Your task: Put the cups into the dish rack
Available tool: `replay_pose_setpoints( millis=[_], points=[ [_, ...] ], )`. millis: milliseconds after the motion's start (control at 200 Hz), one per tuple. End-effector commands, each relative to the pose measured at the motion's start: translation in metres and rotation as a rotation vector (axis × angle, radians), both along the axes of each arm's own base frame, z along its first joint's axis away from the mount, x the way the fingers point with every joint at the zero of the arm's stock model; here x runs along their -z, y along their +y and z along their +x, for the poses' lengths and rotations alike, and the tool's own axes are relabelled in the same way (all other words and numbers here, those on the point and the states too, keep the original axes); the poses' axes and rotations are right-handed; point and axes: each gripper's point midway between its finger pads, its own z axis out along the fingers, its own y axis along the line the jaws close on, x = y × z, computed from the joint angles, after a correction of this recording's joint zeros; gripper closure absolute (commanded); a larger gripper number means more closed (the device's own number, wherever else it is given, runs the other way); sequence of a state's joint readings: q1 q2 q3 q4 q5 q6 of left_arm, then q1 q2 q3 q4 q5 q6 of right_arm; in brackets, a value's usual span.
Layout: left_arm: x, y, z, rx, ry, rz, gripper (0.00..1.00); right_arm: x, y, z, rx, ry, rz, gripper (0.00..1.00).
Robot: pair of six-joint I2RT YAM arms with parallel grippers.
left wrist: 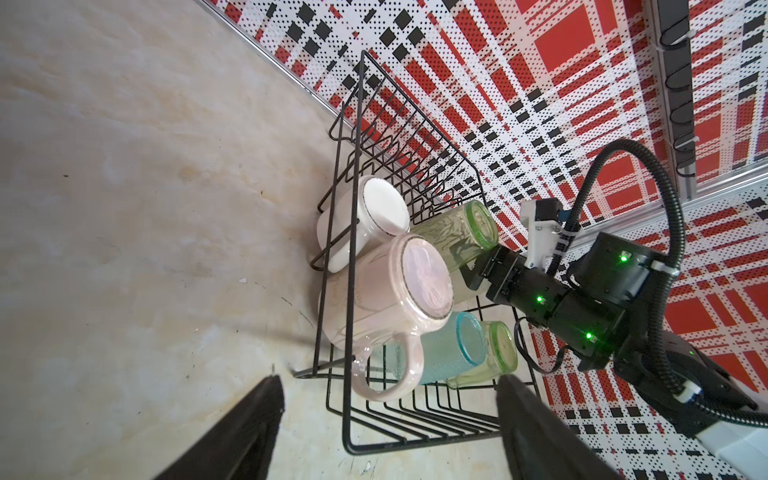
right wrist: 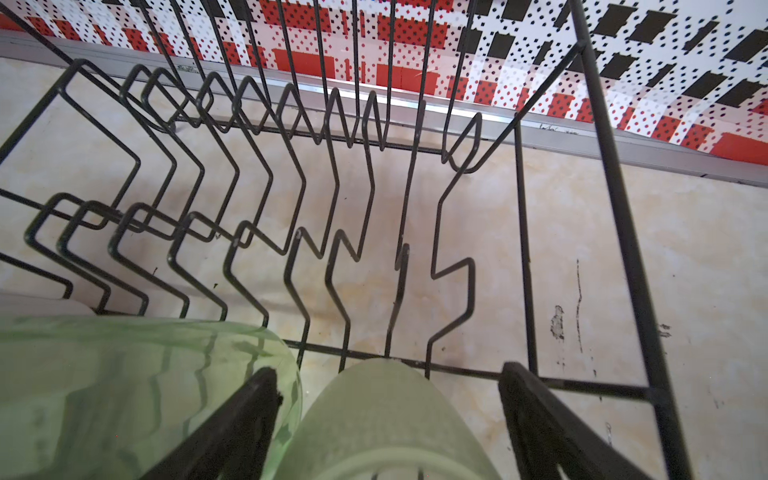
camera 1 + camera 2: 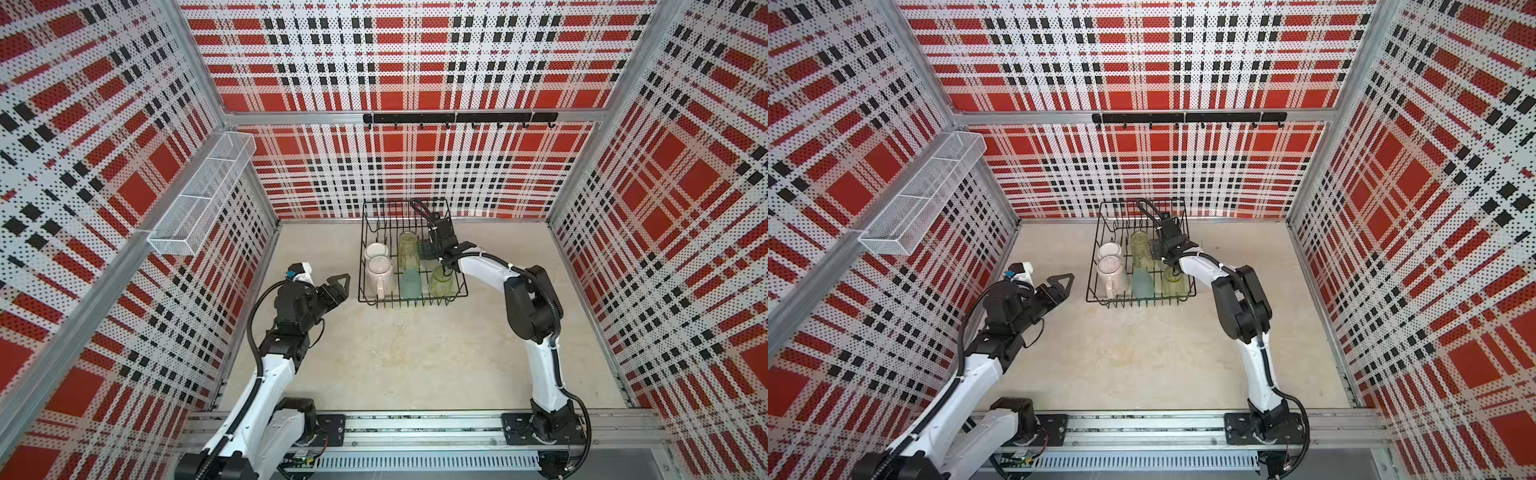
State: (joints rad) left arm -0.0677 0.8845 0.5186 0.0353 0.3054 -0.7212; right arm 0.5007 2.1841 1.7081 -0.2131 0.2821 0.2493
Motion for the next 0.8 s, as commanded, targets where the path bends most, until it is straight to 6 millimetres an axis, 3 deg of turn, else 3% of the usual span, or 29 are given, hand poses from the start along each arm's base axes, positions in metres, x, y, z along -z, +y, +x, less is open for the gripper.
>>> replay_pose_setpoints(
  millis=[0,190,231,541,702,797],
  points=[
    [-0.002,0.000,0.001,0.007,-0.014,-0.010,0.16,-0.003,-0.008,0.000,0.014,-0.002,-0.024,0.13],
    [-0.004,0.000,0.002,0.008,-0.017,-0.016,0.16,-0.026,-0.013,-0.003,0.021,-0.031,-0.024,0.08],
    [-0.004,0.003,0.003,0.002,-0.019,-0.015,0.16,-0.034,-0.011,-0.005,0.008,-0.036,-0.010,0.00],
    [-0.007,0.014,0.015,-0.046,-0.020,-0.001,0.09,-0.105,-0.023,-0.030,0.008,-0.145,0.060,0.00],
    [-0.010,0.019,0.019,-0.054,-0.013,0.008,0.09,-0.119,-0.035,-0.043,-0.003,-0.168,0.036,0.00],
    [-0.013,0.020,0.020,-0.061,-0.022,0.008,0.09,-0.122,-0.020,-0.049,-0.092,-0.140,0.066,0.00]
  ],
)
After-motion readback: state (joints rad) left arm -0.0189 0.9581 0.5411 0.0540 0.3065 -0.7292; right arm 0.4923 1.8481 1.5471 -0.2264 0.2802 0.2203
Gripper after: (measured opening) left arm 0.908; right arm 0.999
